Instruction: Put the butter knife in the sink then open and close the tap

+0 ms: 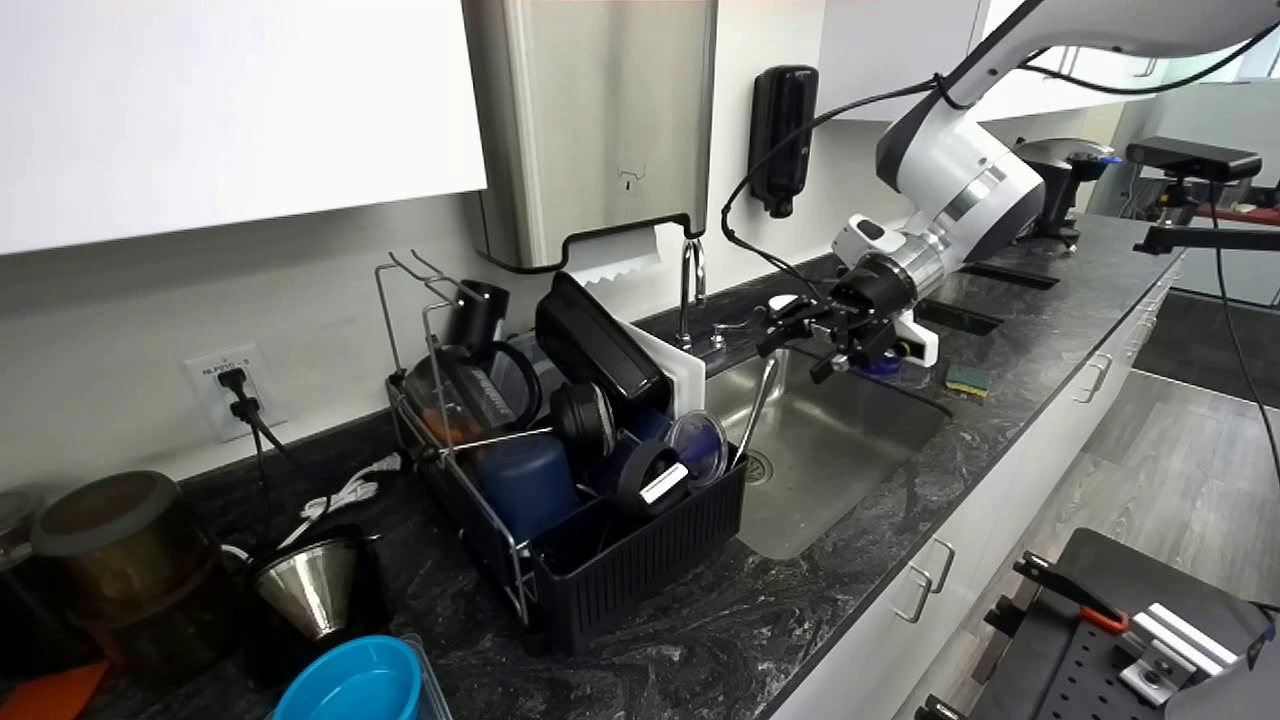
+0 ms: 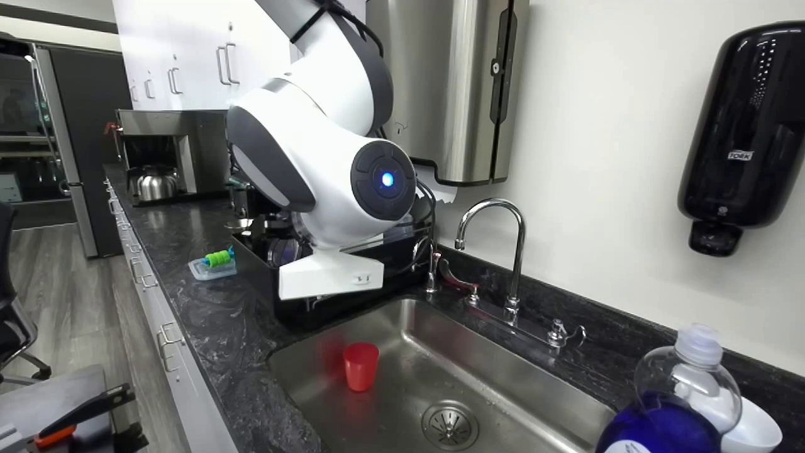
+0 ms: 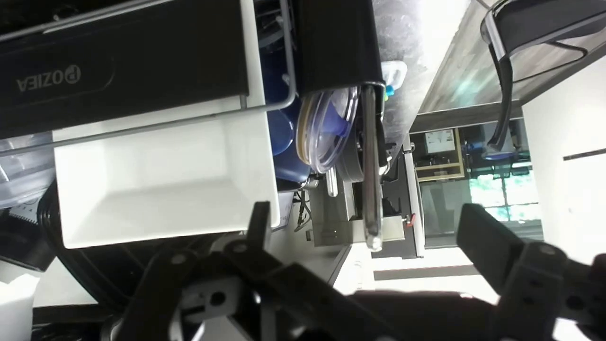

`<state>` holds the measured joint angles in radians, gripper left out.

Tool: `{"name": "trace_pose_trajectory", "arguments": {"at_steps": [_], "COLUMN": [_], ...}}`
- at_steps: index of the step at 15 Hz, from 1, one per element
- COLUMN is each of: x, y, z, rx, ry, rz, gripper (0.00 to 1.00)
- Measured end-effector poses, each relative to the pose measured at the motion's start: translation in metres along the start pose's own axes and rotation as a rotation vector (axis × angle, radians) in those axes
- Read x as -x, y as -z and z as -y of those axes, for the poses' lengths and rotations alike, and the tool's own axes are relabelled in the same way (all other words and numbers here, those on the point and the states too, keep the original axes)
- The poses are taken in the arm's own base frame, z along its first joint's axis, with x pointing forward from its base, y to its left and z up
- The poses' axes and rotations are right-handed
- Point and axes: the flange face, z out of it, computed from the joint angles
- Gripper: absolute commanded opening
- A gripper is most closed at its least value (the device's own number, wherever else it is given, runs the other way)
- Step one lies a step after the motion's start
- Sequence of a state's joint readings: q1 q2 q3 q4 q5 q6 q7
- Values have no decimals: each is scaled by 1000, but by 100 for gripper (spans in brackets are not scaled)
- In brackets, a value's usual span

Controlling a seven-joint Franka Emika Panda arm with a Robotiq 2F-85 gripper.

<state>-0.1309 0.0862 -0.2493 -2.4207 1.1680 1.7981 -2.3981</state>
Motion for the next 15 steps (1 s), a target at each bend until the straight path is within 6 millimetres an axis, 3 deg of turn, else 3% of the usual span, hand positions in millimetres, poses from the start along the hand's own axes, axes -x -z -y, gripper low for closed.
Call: {"name": "trace_pose_trajectory", "arguments": {"at_steps": [6,15], "x": [17,19], "y": [-9,-20], "z": [-1,-6], "rx": [-19,-58], "ry": [3,-18], "rz": [-32,-138], "gripper": [100,100]}}
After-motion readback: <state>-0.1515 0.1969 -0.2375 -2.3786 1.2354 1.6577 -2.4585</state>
